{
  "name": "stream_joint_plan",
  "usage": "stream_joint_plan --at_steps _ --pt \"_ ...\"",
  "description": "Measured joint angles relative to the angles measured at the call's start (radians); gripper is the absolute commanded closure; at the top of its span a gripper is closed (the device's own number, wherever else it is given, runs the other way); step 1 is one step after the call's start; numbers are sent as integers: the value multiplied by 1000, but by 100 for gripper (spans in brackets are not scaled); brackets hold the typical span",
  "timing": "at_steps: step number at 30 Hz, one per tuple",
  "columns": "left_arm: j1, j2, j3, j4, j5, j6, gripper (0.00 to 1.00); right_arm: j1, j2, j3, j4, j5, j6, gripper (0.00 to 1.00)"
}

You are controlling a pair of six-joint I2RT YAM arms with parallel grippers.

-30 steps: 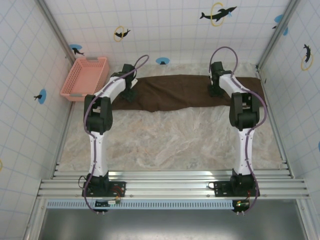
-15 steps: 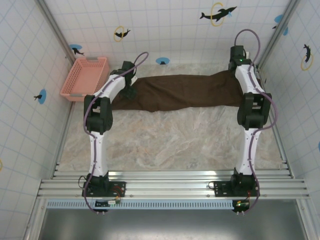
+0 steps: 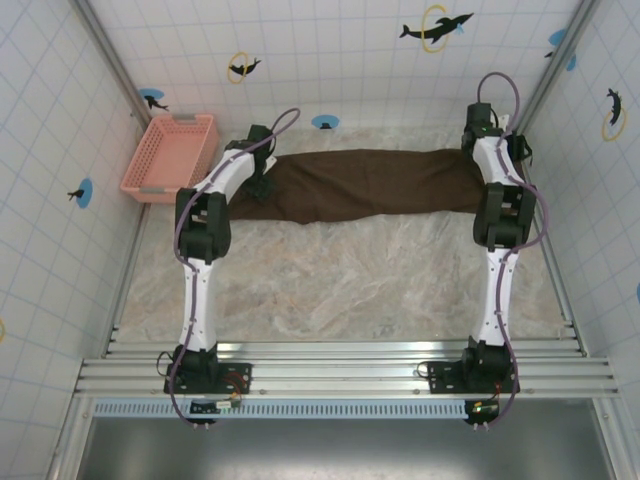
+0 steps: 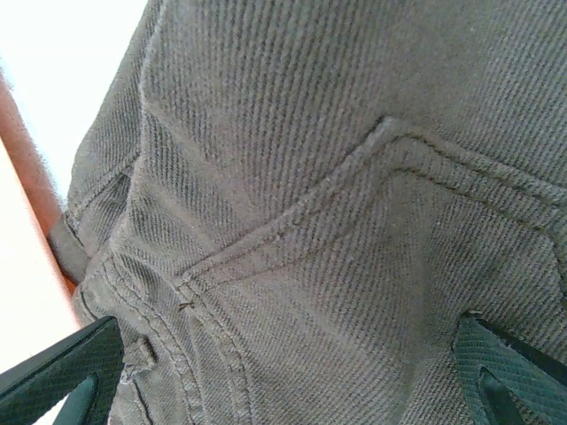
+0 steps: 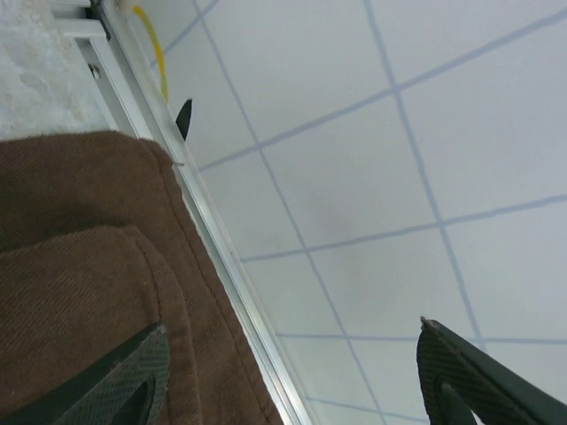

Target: Roll up the long pants

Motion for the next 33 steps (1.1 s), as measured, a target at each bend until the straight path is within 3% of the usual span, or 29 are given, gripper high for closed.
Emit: stream_joint_plan --at_steps 7,12,15,20,24,33 --pt "-1 0 5 -4 -32 0 2 6 -51 -111 36 -23 12 19" --pt "-1 -37 -64 16 -39 0 2 32 -220 -336 46 -95 26 19" --pt "-2 -94 -134 32 -38 -2 3 82 -334 -425 32 -182 41 19" --pt "-3 -174 -213 73 -21 -16 2 159 -406 -436 13 -369 71 19" --pt "-5 -175 -214 109 8 -38 3 161 -373 -412 -55 -498 69 20" --pt "-15 -82 -153 99 75 -90 3 103 -95 -161 -206 -682 14 23"
